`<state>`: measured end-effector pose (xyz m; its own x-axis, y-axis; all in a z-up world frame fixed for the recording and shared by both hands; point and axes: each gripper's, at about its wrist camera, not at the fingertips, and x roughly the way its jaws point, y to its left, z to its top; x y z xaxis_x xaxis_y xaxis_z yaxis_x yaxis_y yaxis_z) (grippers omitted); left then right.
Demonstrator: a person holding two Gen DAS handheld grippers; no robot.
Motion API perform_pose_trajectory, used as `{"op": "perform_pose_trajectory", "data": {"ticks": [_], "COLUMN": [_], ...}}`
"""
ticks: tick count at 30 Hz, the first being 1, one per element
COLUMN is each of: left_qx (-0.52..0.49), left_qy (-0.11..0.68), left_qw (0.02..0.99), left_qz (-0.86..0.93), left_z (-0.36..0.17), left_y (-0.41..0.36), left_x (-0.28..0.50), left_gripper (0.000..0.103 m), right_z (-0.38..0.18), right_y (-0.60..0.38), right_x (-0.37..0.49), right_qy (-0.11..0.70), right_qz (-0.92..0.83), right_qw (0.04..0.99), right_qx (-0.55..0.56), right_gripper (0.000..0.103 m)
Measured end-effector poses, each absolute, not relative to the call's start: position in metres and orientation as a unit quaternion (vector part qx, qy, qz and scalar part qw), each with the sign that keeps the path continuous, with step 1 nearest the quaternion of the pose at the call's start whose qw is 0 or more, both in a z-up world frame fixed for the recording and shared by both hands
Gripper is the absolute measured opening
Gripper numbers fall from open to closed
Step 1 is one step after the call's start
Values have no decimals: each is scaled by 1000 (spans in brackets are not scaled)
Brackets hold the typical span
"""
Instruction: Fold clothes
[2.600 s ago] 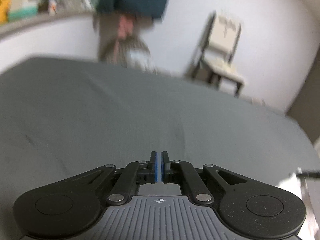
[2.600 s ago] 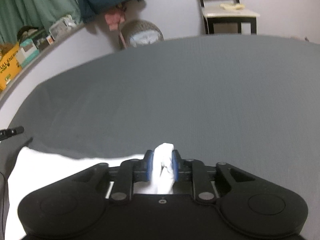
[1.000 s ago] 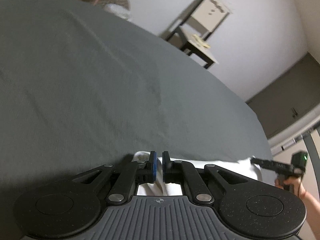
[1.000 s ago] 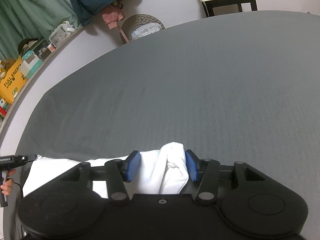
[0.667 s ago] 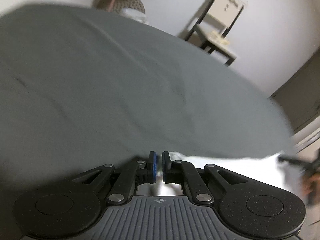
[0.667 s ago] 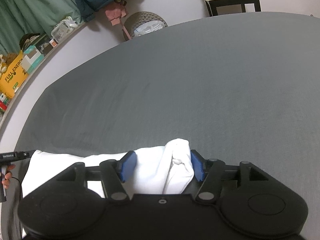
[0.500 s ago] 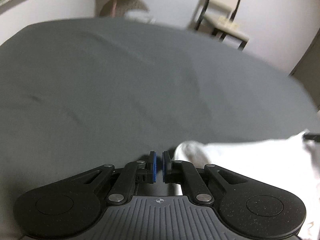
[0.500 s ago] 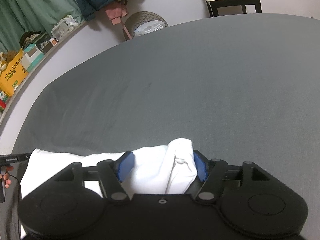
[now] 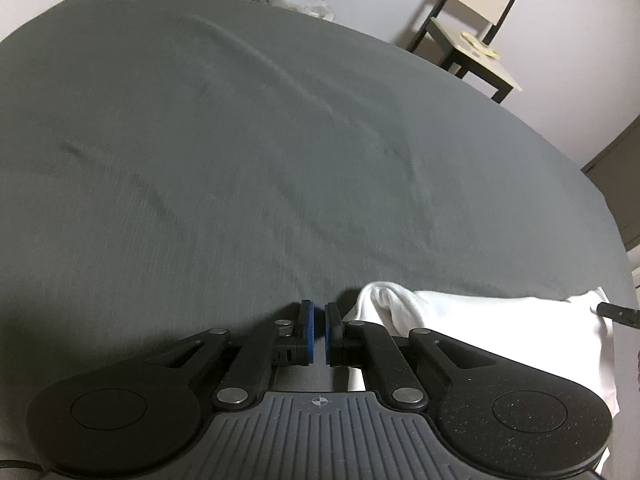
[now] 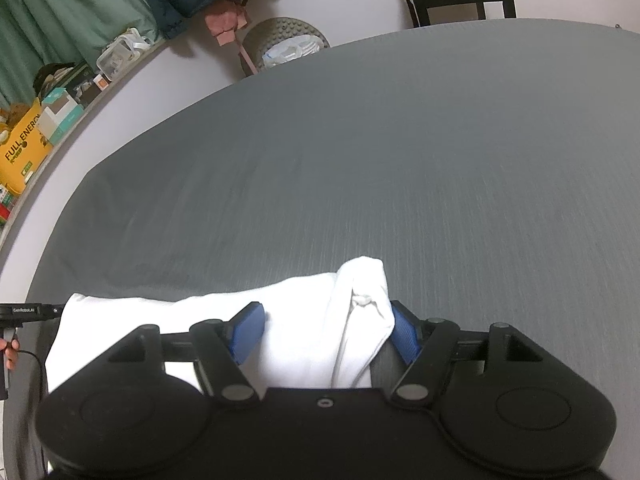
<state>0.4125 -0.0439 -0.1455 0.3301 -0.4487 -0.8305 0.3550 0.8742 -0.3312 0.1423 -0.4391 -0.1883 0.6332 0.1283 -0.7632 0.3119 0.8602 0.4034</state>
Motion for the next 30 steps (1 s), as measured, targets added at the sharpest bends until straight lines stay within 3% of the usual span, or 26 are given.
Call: {"op": "perform_pose_trajectory", "data": {"ticks": [9,11,12,13,22,23,25,30], "left_qx": [-89,-105,-112,-118,-184,-191,-210,-256], "left_qy": [534,532,532,533,536,538,542,538], "left_qw": [796,793,792,791,781,780,777,771], "left_qz": [-272,-277,-279,-278,-262,-256,-243,-227], "left_z": [-155,-153,-152,-152,-160,-162,-166,-173], "left_y": [-23,-18,-16,-13,-9,-11,-17,-26], "left_x": [401,399,398,396,374,371,367,356], "left_gripper": [4,4,4,4,4,4,4,4], "right_z": [-177,-167,-164,-162,-173,-176,-175,-153], "right_y": [-441,-445,-446,-447,-386,-377,-367,-366], "right_x": [116,90,76,62,-54,-58,-62,-82], "right_qy": [418,417,426,435,584,587,584,578], "right_qz": [-45,-29,-17,-6,28,24,-2,29], "right_qw": [865,866,861,855,775,776,787,776], "right_qx": [273,275,278,281,241,230,200,251], "right_gripper": [67,62,48,43,45,42,8,3]}}
